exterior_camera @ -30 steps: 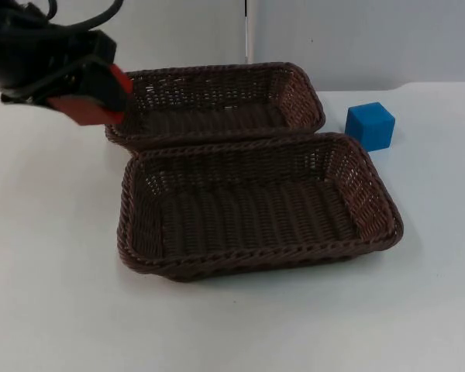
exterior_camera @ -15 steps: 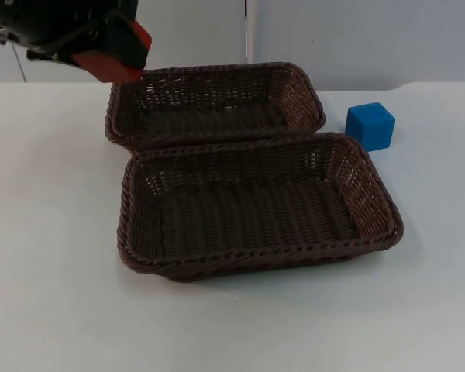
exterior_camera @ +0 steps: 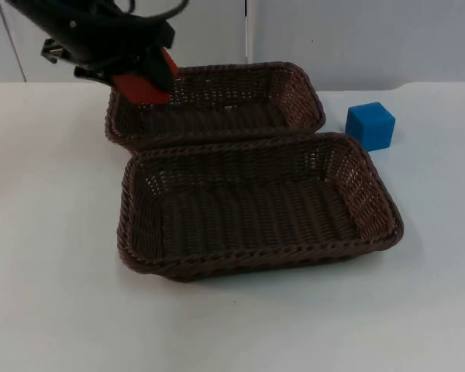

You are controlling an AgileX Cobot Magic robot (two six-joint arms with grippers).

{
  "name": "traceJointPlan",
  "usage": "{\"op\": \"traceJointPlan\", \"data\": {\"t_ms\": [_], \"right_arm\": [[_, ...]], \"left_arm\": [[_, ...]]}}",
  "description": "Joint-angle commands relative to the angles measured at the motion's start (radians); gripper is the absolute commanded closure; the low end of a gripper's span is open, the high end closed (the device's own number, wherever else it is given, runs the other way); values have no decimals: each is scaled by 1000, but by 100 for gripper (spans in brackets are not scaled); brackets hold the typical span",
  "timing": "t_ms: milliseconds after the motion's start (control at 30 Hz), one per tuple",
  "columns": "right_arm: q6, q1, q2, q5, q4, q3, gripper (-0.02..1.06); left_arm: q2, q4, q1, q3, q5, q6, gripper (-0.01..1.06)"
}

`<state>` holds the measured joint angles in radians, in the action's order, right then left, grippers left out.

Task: Pick up one cube with the left hand and place it into the upper basket. Pick up one cube with the right hand and place it into the lower basket.

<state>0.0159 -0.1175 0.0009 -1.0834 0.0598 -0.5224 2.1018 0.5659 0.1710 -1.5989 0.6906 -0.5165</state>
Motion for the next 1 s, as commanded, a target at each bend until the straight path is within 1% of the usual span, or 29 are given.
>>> {"op": "traceJointPlan", "data": {"t_ms": [0,33,67,167,200,300,367,400,433,500,633,900,967], "right_arm": [[1,2,-1,8,5,7,-1],[1,2,-1,8,5,7,-1],[1,2,-1,8,5,7,-1],[1,2,-1,8,5,7,-1],[1,2,-1,8,5,7,-1],[1,2,-1,8,5,7,-1],[1,2,-1,8,2,7,-1],[1,2,-1,8,2,7,-1],[1,2,-1,8,2,7,-1],[1,2,-1,8,2,7,-1],[1,2,-1,8,2,7,-1],[1,2,-1,8,2,7,-1],[1,2,-1,8,2,7,-1]], "left_arm": [[34,-89,36,-69,6,70,105],[52,-134,55,-107,6,111,105],[52,-134,55,-107,6,111,105],[117,-287,109,-218,6,216,105],[117,-287,109,-218,6,216,105],[185,-434,146,-320,4,315,105],[228,-497,161,-373,6,379,105],[228,-497,161,-373,6,379,105],[256,-512,165,-405,6,397,105],[287,-500,168,-428,6,398,105],[315,-476,168,-438,-16,399,105],[369,-478,168,-440,-59,403,105],[385,-478,168,-440,-71,420,105]]}}
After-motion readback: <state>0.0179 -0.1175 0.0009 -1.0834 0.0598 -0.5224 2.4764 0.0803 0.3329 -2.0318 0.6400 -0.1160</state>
